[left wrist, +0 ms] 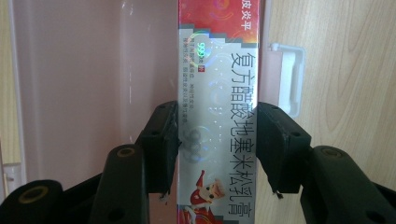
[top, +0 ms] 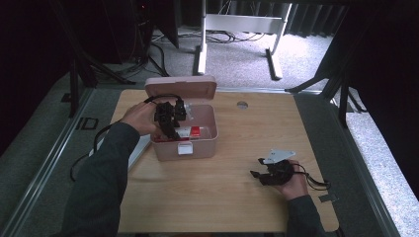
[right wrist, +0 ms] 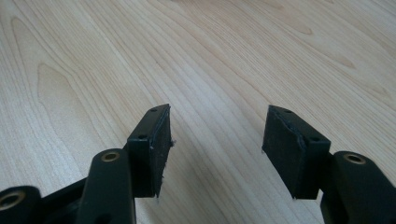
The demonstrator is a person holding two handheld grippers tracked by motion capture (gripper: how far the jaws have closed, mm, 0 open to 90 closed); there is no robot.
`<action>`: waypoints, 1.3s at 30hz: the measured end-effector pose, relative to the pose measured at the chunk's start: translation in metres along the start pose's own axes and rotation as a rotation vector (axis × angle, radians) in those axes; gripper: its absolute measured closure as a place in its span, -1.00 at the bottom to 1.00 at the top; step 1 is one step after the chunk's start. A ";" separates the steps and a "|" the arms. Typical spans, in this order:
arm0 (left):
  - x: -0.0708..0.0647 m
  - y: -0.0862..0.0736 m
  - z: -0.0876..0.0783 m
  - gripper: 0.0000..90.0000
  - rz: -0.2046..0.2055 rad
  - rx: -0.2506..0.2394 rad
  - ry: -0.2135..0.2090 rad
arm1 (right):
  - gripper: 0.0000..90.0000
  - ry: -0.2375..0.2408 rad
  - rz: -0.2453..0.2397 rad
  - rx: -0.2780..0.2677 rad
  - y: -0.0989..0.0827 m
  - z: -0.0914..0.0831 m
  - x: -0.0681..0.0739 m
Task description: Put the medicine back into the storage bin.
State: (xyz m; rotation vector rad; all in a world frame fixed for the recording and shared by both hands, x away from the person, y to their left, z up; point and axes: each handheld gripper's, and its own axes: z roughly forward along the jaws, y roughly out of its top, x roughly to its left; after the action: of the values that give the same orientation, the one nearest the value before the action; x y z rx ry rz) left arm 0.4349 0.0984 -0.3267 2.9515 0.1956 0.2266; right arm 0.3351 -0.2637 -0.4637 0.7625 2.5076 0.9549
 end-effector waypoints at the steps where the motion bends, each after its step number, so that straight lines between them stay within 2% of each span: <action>1: 0.000 0.000 0.000 0.14 0.000 0.000 -0.003 | -0.09 0.000 -0.002 0.000 0.000 0.000 0.000; 4: -0.001 0.000 0.002 0.14 0.006 -0.003 -0.016 | -0.09 -0.001 -0.001 -0.001 0.000 0.000 0.000; 5: -0.001 0.000 0.002 0.12 -0.010 -0.013 -0.010 | -0.09 0.000 0.000 0.000 0.000 0.000 0.000; 6: 0.000 -0.001 0.001 0.01 -0.027 -0.029 -0.019 | -0.09 -0.001 -0.001 0.001 0.000 0.000 0.000; 9: 0.000 -0.005 -0.002 -0.06 -0.041 -0.038 -0.016 | -0.09 -0.003 -0.003 -0.002 0.000 -0.001 0.000; 11: 0.001 -0.009 -0.003 -0.06 -0.048 -0.025 0.005 | -0.09 -0.004 -0.002 -0.004 0.000 -0.001 -0.001; 13: 0.001 -0.015 -0.006 -0.01 -0.060 -0.037 0.009 | -0.09 -0.004 -0.001 -0.003 0.000 -0.001 -0.001; 15: 0.000 -0.019 -0.009 0.01 -0.066 -0.036 0.033 | -0.09 -0.005 -0.002 -0.003 0.000 -0.001 -0.001; 18: -0.002 -0.024 -0.013 0.08 -0.064 -0.034 0.059 | -0.09 -0.004 0.001 0.000 0.000 -0.001 -0.001; 23: -0.004 -0.032 -0.021 0.11 -0.086 -0.059 0.084 | -0.09 -0.005 -0.001 -0.003 0.000 -0.001 -0.001; 25: -0.004 -0.036 -0.024 0.10 -0.108 -0.078 0.089 | -0.09 -0.005 -0.002 -0.004 0.000 -0.001 -0.001; 28: -0.004 -0.043 -0.027 0.09 -0.141 -0.117 0.072 | -0.09 -0.006 -0.002 -0.003 -0.001 -0.001 -0.001; 36: -0.002 -0.067 -0.030 0.09 -0.194 -0.133 0.084 | -0.09 -0.005 -0.001 0.003 0.000 -0.001 -0.001; 39: -0.002 -0.075 -0.033 0.09 -0.218 -0.158 0.089 | -0.09 -0.003 -0.001 0.005 0.000 0.000 0.000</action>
State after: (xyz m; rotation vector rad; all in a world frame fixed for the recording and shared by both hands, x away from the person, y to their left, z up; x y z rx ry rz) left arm 0.4192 0.1771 -0.3085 2.7385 0.4850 0.3261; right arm 0.3351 -0.2642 -0.4635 0.7630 2.5084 0.9471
